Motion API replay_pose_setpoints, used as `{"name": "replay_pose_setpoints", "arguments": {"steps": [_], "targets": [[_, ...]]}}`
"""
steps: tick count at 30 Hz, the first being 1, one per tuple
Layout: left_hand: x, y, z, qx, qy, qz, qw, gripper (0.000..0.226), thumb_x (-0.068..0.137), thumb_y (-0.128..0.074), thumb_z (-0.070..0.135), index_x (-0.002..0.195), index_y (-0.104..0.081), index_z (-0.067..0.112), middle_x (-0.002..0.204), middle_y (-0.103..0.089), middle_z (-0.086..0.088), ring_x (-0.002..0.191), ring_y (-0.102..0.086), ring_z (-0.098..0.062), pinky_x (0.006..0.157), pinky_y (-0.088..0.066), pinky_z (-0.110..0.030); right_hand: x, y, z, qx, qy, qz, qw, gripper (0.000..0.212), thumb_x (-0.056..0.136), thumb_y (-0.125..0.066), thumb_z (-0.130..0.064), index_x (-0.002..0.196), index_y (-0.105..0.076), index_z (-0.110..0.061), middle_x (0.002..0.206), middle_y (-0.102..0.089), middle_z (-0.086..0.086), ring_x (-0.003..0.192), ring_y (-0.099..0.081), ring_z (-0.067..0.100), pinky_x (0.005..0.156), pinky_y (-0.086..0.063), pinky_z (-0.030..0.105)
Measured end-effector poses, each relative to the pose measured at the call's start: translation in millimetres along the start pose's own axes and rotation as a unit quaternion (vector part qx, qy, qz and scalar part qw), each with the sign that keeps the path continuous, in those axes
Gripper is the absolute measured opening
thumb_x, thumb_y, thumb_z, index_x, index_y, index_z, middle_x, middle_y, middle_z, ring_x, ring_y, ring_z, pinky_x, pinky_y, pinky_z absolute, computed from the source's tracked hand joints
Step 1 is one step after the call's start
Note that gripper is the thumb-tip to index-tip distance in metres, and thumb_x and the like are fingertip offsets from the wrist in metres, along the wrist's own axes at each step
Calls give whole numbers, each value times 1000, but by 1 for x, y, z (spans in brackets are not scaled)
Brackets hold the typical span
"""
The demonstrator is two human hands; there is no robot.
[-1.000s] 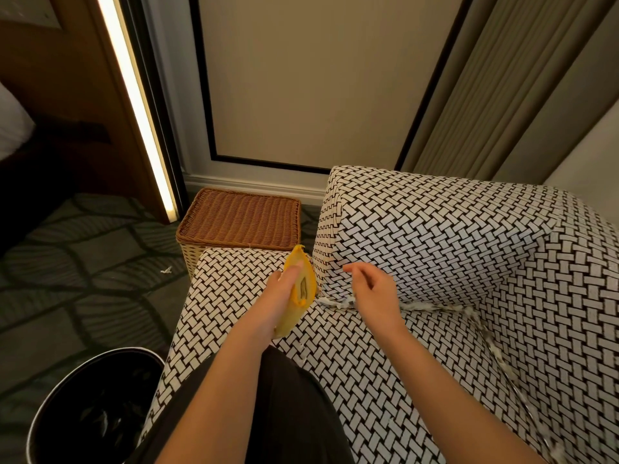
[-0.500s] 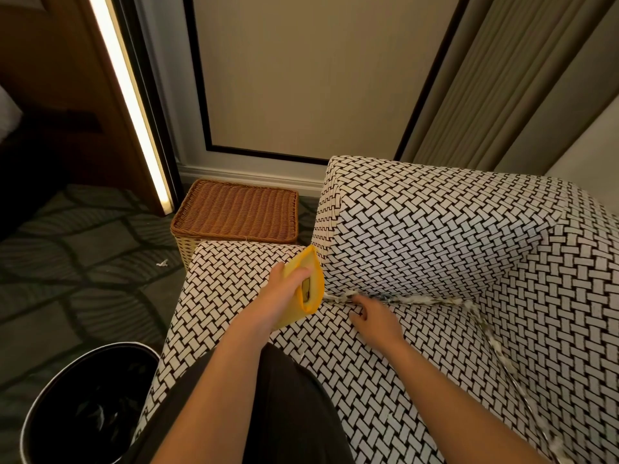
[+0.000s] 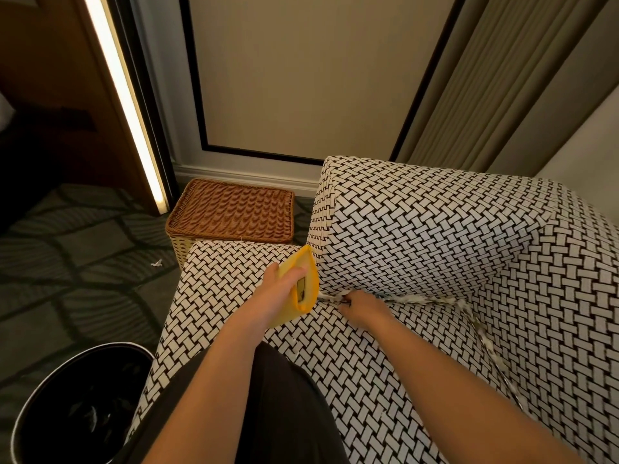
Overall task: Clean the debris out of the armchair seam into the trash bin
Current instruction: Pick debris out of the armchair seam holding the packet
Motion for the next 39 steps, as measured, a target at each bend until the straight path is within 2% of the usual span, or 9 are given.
{"name": "replay_pose_setpoints", "arguments": {"steps": [6, 12, 19, 22, 25, 28, 32, 36, 39], "targets": [[-8, 4, 4, 7, -14, 15, 1000, 75, 83, -46, 59, 145, -11, 35, 144, -29, -4, 122, -36, -29, 104, -33, -47, -6, 5, -7, 8, -21, -31, 999, 38, 94, -42, -44, 121, -52, -19, 105, -64, 3, 84, -64, 19, 72, -52, 28], [-13, 5, 4, -11, -45, 40, 998, 74, 82, -48, 58, 144, -14, 35, 146, -27, -5, 127, -33, -30, 103, -32, -46, -13, -3, 4, 84, 14, 46, 995, 30, 93, -49, -38, 116, -60, -23, 97, -65, 0, 80, -59, 16, 68, -47, 26], [-21, 3, 6, 12, -66, 47, 997, 76, 81, -46, 62, 145, -16, 32, 145, -30, -5, 126, -34, -28, 100, -32, -45, -29, -11, 4, 41, 37, 152, 987, 25, 95, -49, -31, 116, -63, -25, 94, -67, 3, 83, -64, 18, 70, -57, 30], [-25, -2, 7, 36, -83, 19, 996, 80, 78, -43, 69, 144, -21, 29, 140, -37, -2, 122, -40, -24, 97, -33, -40, -30, -15, 9, 83, 62, 155, 982, 24, 96, -49, -28, 109, -66, -18, 84, -66, 0, 68, -58, 11, 56, -49, 19], [-29, -6, 8, 57, -99, 4, 993, 79, 78, -39, 72, 143, -23, 29, 137, -40, 1, 121, -42, -21, 99, -31, -37, -42, -17, 7, 252, 81, 159, 951, 22, 95, -49, -25, 92, -67, -13, 63, -56, -4, 48, -42, 6, 43, -35, 16], [-25, -9, 8, 58, -91, 3, 994, 77, 79, -33, 71, 144, -20, 31, 140, -37, -2, 125, -39, -25, 105, -30, -45, -67, -5, -12, 416, 89, 192, 884, 23, 94, -51, -21, 74, -62, -16, 59, -51, -3, 50, -41, 11, 49, -40, 30], [-15, -13, 8, 60, -71, 6, 996, 80, 72, -33, 72, 141, -22, 33, 137, -39, -7, 122, -41, -30, 102, -34, -51, -107, 25, -44, 532, 148, 219, 804, 24, 93, -53, -19, 70, -60, -16, 57, -47, -6, 52, -39, 13, 49, -35, 29], [6, -13, -4, 33, -74, -16, 997, 106, 47, -46, 93, 135, -30, 36, 140, -39, -9, 127, -40, -32, 103, -35, -53, -127, 42, -62, 525, 190, 243, 793, 23, 92, -55, -16, 70, -60, -15, 58, -50, -9, 49, -42, 0, 48, -34, 12], [13, -13, -8, 39, -78, -11, 996, 116, 42, -46, 94, 136, -29, 29, 138, -42, -9, 125, -43, -31, 102, -36, -52, -131, 45, -66, 493, 205, 256, 806, 23, 91, -56, -18, 69, -63, -16, 57, -52, -9, 50, -45, 0, 48, -35, 13]]}}
Point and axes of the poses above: each hand's wrist, its own x-axis towards the middle knuckle, its own y-axis out of the back of the hand, z = x × y, the point moved 2 cm from there along x, towards the middle knuckle
